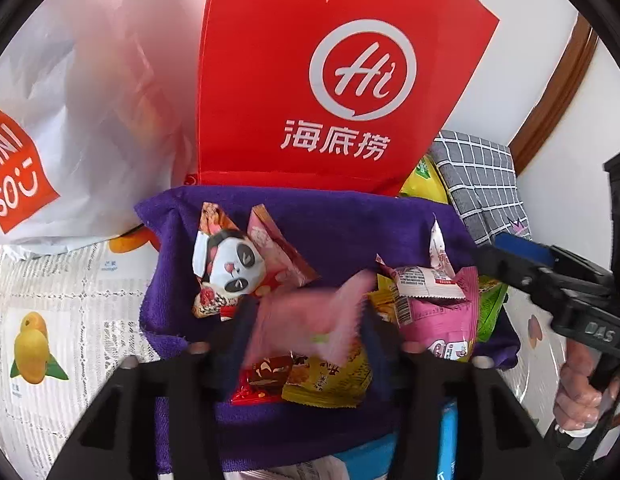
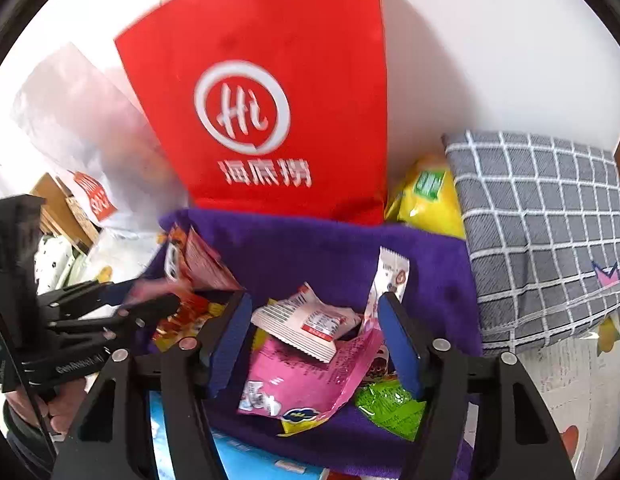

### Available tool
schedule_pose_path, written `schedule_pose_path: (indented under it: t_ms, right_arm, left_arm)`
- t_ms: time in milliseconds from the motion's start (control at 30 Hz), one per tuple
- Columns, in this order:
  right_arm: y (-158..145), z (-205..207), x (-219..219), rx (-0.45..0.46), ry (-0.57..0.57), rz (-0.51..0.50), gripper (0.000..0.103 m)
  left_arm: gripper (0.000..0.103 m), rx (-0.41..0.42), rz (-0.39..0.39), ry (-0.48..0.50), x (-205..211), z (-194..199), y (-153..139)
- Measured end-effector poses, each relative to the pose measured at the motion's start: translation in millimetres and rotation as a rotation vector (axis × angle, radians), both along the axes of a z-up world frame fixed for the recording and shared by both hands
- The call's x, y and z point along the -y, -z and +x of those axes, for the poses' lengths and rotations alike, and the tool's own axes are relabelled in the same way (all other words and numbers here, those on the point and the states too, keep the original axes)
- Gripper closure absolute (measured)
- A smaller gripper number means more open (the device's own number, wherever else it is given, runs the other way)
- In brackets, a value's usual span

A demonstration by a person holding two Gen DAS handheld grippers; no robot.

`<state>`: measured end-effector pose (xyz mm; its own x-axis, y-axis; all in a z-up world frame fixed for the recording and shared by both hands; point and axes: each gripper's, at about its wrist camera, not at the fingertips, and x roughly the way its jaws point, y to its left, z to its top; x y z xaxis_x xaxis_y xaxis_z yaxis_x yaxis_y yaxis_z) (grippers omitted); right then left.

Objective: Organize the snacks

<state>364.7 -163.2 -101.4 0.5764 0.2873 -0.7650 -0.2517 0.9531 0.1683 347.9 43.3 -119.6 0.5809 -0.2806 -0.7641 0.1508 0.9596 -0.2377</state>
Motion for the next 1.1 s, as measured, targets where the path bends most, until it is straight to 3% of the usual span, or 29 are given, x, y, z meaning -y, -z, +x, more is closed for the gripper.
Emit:
schedule_pose_path:
  t_ms: [333,767,967,1100]
  right_arm:
    - [-20,-46,-6,0.060,0.016,-0.019,0.037]
    - [-39,-144,-15,0.130,0.065,-0.046,0.037]
    - [-35,-175,-14,0.006,0.049,0.024,0.037]
    - [-38,-203,-18,0.019,0.043,0.013,0.037]
  left_arm:
    - [0.040,0.024,0.025,-0.027,-7,-27,-21]
    - [0.041,0.076,0.001,-0.059,-24,-116,-47]
    - [0.041,0.081,0.016,-0.059,-28,-161,-55]
    - [0.041,0.082,-0.005,-0.073,-32,-184,-55]
